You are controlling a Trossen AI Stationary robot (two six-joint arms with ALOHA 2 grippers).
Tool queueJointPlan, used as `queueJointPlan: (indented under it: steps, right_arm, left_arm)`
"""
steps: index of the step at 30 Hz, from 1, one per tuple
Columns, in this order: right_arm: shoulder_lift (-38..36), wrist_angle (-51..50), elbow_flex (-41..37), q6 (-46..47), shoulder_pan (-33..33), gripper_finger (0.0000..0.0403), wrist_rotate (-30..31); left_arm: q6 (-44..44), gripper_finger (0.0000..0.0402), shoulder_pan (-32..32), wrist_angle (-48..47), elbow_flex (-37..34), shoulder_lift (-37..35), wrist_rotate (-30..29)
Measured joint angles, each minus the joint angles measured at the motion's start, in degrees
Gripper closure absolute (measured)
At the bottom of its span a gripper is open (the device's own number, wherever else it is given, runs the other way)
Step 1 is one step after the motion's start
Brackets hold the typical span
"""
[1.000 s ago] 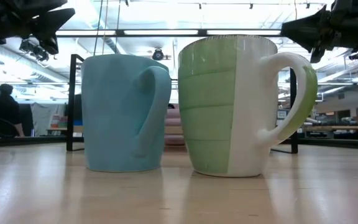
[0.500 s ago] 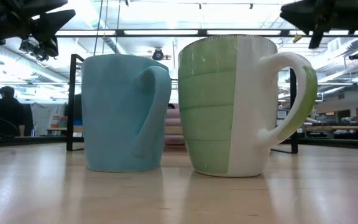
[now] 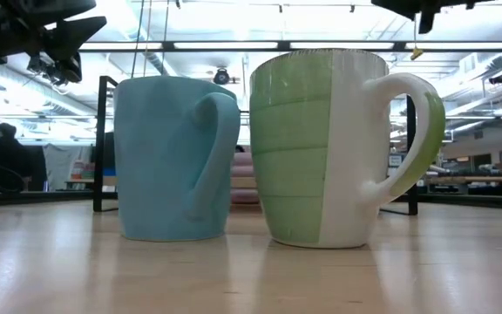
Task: Place coffee mugs
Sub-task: Put the dark blue mug on the shelf
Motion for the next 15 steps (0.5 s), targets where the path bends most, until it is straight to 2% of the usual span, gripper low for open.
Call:
queueJointPlan:
  steps: [7, 15]
  right_arm:
    - [6.4, -5.8, 7.0, 3.4, -3.6, 0.0316, -4.7]
    - [19.7, -14.9, 18.7, 6.0, -8.4, 0.0316, -7.8]
  left_arm:
    - [-1.3, 0.0271, 0.0, 0.2, 0.0, 0.0, 0.0]
    - [-2.1, 0.0271, 0.0, 0.6, 0.0, 0.0, 0.0]
